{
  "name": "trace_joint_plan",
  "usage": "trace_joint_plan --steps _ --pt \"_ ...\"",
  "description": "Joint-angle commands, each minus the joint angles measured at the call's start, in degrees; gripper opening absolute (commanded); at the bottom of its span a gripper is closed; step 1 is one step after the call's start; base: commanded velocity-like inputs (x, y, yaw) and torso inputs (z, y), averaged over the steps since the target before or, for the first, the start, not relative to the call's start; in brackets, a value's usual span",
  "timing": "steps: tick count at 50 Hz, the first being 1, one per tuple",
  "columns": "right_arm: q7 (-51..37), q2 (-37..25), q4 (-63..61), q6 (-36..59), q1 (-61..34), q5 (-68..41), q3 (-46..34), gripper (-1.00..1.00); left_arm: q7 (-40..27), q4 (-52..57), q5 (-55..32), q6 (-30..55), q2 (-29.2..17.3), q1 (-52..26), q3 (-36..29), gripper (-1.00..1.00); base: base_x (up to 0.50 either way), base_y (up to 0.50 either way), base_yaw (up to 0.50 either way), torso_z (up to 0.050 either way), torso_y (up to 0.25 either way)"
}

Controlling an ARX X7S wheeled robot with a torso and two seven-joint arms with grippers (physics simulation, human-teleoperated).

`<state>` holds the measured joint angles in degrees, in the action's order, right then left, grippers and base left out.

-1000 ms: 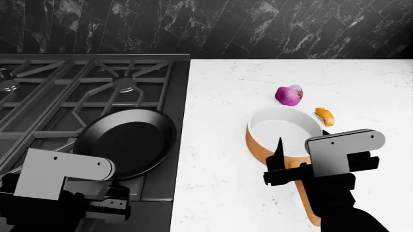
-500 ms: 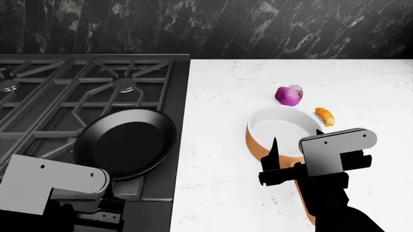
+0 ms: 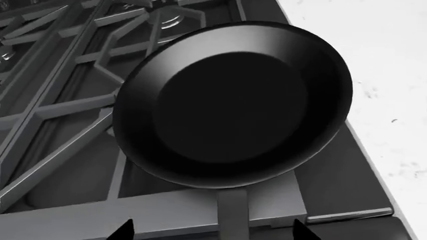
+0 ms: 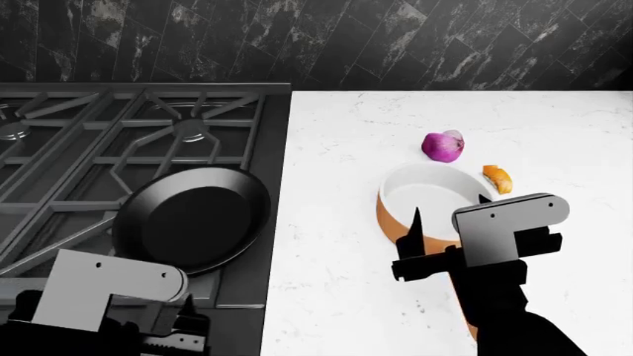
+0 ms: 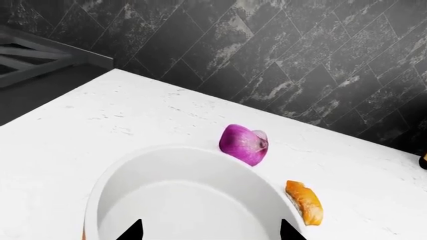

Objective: Place both pans onto different burners. Then place the onion and the sushi on different pans.

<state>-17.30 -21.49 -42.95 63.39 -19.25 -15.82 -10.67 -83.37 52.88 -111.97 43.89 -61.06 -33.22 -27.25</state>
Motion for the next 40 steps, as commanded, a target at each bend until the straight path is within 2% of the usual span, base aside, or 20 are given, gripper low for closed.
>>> trace_joint_plan --steps 1,28,29,40 --pt "0.73 -0.02 1.94 -0.58 0.69 -0.96 -0.68 1.00 2.81 -2.45 3.31 -0.14 2.01 1.75 -1.55 1.00 0.00 0.00 0.00 0.000 0.000" --pt "0.48 -0.22 2.80 -1.64 1.15 -1.26 -0.64 1.00 7.81 -5.48 10.06 -2.70 3.24 9.13 -1.97 1.00 0.00 0.00 0.00 -0.001 0.000" --pt "0.47 -0.25 2.80 -1.68 1.19 -1.27 -0.63 1.00 7.77 -5.37 10.15 -2.63 3.26 9.11 -2.02 -1.00 0.00 0.00 0.00 0.000 0.000" --pt "0.33 -0.36 2.73 -1.99 1.59 -1.48 -0.43 1.00 6.40 -4.54 10.19 -2.42 2.77 8.23 -1.90 -1.00 0.00 0.00 0.00 -0.002 0.000"
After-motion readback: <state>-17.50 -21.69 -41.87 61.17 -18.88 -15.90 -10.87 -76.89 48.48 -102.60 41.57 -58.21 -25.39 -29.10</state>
